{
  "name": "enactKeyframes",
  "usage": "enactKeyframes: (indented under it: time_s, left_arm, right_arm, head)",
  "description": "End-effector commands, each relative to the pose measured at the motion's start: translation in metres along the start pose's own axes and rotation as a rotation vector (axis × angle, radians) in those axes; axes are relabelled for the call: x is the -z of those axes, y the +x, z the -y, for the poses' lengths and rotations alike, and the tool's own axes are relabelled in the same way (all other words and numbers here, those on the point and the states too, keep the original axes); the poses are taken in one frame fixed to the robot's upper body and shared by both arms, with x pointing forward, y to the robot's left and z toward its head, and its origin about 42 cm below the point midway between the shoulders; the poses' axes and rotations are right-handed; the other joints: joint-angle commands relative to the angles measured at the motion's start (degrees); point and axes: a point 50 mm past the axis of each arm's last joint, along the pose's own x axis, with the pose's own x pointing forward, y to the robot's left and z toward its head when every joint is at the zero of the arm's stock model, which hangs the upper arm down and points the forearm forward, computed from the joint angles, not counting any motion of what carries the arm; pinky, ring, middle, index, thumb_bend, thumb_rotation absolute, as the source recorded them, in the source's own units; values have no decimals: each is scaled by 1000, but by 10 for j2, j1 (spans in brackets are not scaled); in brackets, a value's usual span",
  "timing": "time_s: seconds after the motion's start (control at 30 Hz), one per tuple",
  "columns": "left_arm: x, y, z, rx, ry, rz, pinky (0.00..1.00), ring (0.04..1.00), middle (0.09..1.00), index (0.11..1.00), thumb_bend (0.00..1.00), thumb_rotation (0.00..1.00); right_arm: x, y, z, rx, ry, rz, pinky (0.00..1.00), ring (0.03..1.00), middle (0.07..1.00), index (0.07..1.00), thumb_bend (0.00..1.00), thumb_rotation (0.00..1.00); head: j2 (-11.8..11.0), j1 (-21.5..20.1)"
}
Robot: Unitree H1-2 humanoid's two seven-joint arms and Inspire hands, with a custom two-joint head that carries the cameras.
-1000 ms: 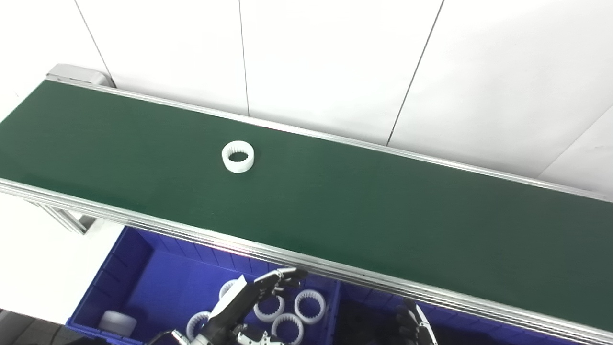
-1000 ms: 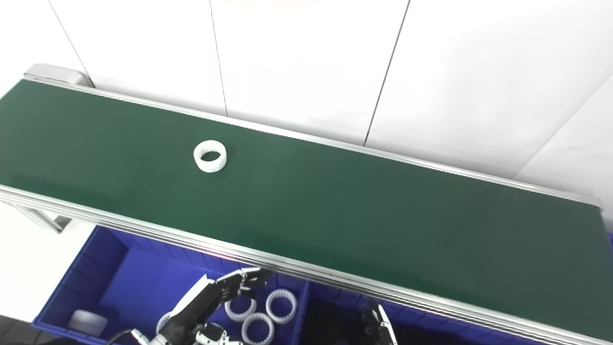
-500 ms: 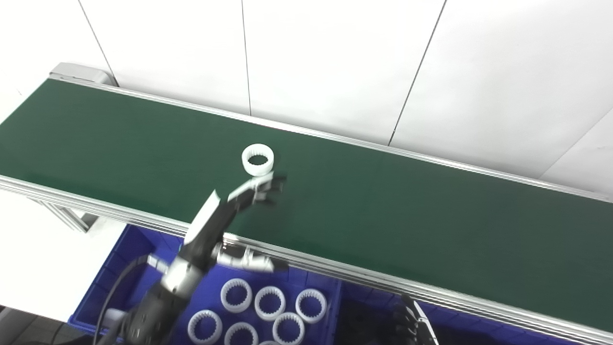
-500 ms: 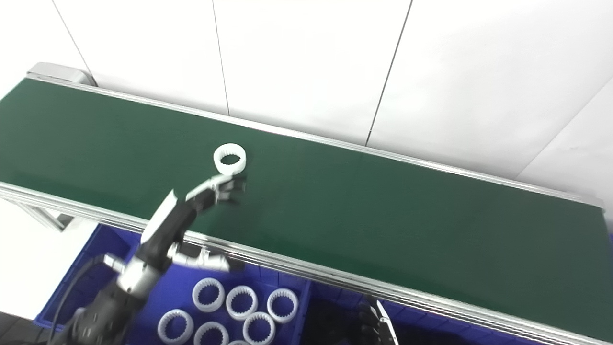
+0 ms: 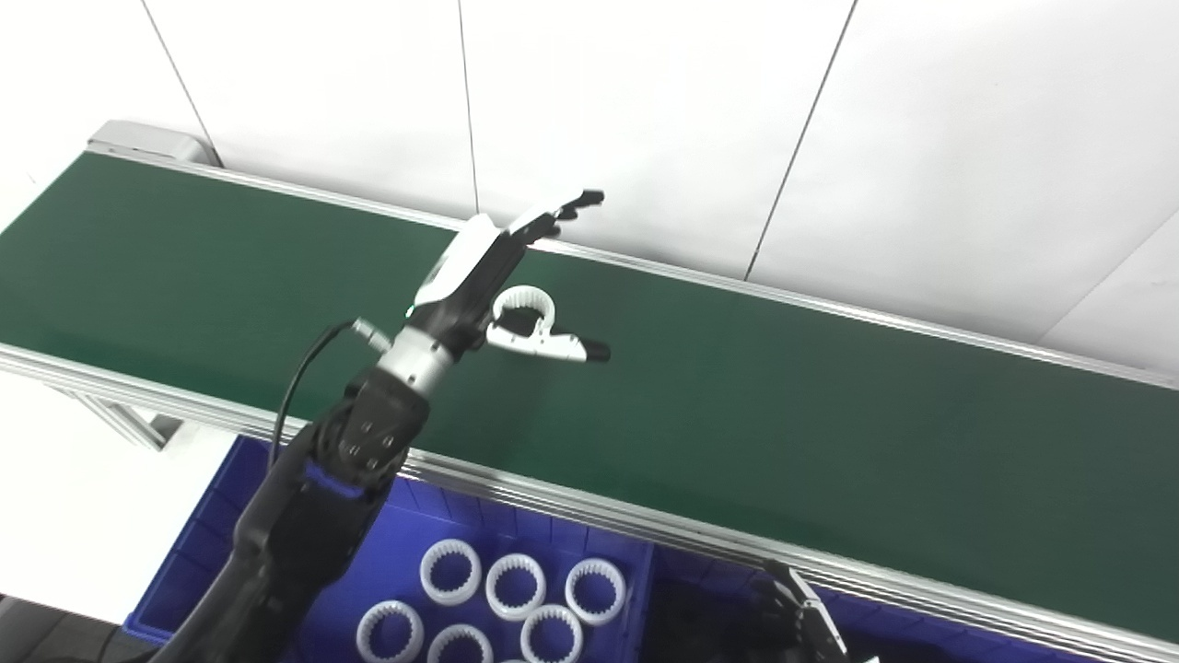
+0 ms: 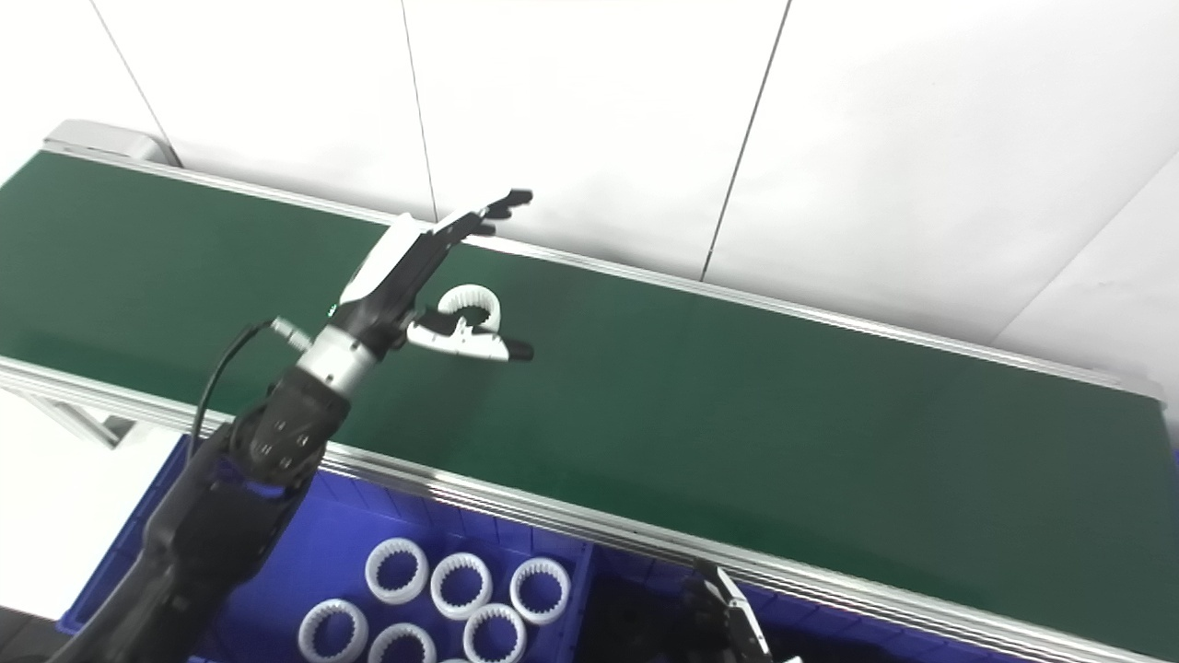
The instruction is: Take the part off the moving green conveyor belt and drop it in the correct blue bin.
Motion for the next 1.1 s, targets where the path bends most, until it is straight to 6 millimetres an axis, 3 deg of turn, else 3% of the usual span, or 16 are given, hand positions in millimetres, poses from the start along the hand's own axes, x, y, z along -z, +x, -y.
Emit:
enactKeyframes:
  time_s: [0.0,0.17,0.4,0.7,0.87,0.97,1.07]
  left_arm:
    - [-6,19,-7,-29,54,20,805,878,907,879,738,326]
    - [6,40,-1,7,162,-28,821,884,926,892,772,316]
    - [26,58,12,69,340,-76,989,946,962,909,834,327]
    - [36,56,37,168,394,-137,1000,959,961,883,898,320]
    - [40,52,53,221,379,-159,1000,944,944,884,874,277]
    - [41,50,61,240,355,-153,963,893,905,870,862,236]
    - [40,46,69,253,316,-157,674,733,784,760,797,44]
  right_arm:
    - [-11,1,1,27,44,76,738,753,782,841,949,377]
    - [-12,3,0,34,34,90,728,746,772,837,949,369]
    - [-13,3,-1,40,44,95,741,750,772,842,953,364]
    - [-15,1,-3,53,49,100,746,748,775,843,956,377]
    - [-15,0,-2,56,45,102,748,749,776,844,955,380]
    - [-15,0,-2,62,43,102,736,744,777,846,955,387]
    - [-15,-1,-1,66,38,104,722,735,772,841,969,398]
  head:
    - [0,0]
    - [-2,-1]
    - [-1,-4]
    - [2,-6]
    - [3,-6]
    - [5,-6]
    - [6,-5]
